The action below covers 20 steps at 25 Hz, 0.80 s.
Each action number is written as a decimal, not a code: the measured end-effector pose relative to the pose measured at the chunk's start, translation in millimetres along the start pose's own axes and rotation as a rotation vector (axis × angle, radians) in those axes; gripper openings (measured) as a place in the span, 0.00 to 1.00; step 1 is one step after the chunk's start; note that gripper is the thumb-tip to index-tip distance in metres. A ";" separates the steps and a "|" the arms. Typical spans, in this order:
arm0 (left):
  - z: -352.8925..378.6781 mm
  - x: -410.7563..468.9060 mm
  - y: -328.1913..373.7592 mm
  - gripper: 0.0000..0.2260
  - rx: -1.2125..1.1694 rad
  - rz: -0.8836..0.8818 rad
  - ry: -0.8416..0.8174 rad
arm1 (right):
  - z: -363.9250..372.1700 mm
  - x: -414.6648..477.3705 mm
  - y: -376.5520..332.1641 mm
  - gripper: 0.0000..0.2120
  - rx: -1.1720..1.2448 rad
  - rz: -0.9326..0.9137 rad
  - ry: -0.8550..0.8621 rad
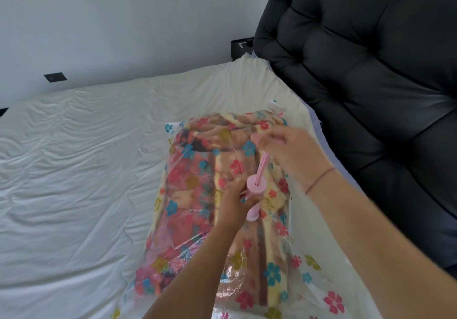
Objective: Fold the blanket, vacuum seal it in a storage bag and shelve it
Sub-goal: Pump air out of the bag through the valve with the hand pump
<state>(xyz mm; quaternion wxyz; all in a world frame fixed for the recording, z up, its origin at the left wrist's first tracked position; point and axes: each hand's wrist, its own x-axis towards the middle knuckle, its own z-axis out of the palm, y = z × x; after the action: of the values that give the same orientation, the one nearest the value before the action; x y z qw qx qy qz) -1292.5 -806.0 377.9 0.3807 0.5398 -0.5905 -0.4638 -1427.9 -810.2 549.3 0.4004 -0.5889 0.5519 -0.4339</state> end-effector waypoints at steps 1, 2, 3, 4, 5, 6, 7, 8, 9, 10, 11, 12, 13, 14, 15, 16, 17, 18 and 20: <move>0.5 -0.7 -1.6 0.22 0.005 -0.009 -0.002 | -7.5 2.7 -8.5 0.11 0.099 0.014 0.013; 2.1 -3.7 -2.7 0.22 0.014 -0.012 -0.006 | -10.6 2.2 -2.1 0.13 0.098 0.054 0.004; 5.1 -8.4 -3.8 0.22 0.030 -0.008 -0.013 | -7.6 -2.8 11.5 0.16 0.011 0.137 -0.022; 8.9 -12.0 -5.0 0.21 0.048 -0.001 -0.023 | 0.9 -12.0 26.4 0.16 -0.057 0.266 -0.088; 12.5 -14.0 -5.6 0.21 0.056 0.007 -0.036 | 8.3 -20.8 37.9 0.15 -0.088 0.411 -0.178; 15.0 -15.6 -5.7 0.21 0.057 0.011 -0.041 | 8.2 -24.8 40.0 0.13 -0.036 0.537 -0.252; 14.7 -15.9 -4.1 0.21 0.055 0.009 -0.030 | 1.6 -23.5 33.4 0.11 0.092 0.572 -0.284; 11.7 -13.0 -2.6 0.22 0.055 0.010 -0.011 | -11.0 -17.9 22.7 0.10 0.241 0.537 -0.294; 8.9 -9.9 -2.5 0.22 0.049 0.008 0.001 | -25.9 -11.3 10.8 0.12 0.371 0.464 -0.295; 7.4 -7.2 -4.2 0.23 0.047 0.003 0.002 | -35.4 -8.1 2.1 0.14 0.472 0.405 -0.293; 6.9 -7.5 -5.1 0.23 0.046 0.004 -0.002 | -38.9 -8.2 3.1 0.15 0.500 0.376 -0.280; 7.8 -10.1 -4.7 0.22 0.054 0.000 -0.005 | -36.6 -12.2 10.1 0.14 0.458 0.413 -0.263; 10.0 -13.2 -3.2 0.21 0.066 -0.007 -0.014 | -24.9 -18.1 24.4 0.13 0.382 0.485 -0.260; 12.9 -15.5 -1.6 0.21 0.082 -0.013 -0.025 | -9.6 -25.2 37.5 0.13 0.313 0.565 -0.269; 15.7 -17.0 -0.4 0.20 0.090 -0.011 -0.031 | -0.1 -29.7 46.6 0.13 0.283 0.626 -0.265; 16.4 -17.8 0.1 0.20 0.089 -0.003 -0.024 | 0.7 -31.7 46.2 0.13 0.288 0.646 -0.257; 14.7 -17.0 0.8 0.21 0.077 0.008 -0.010 | -4.9 -29.5 38.4 0.11 0.344 0.603 -0.233; 11.6 -14.3 -0.1 0.22 0.063 0.012 0.000 | -15.7 -24.5 28.8 0.10 0.416 0.532 -0.207; 8.5 -11.3 -3.0 0.23 0.048 -0.001 0.006 | -26.1 -19.1 16.8 0.10 0.530 0.417 -0.170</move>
<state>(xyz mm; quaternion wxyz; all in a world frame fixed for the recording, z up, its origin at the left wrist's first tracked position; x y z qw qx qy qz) -1298.2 -793.6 373.2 0.3694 0.5504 -0.6000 -0.4479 -1458.2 -792.1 539.9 0.6638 -0.3733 0.4932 -0.4205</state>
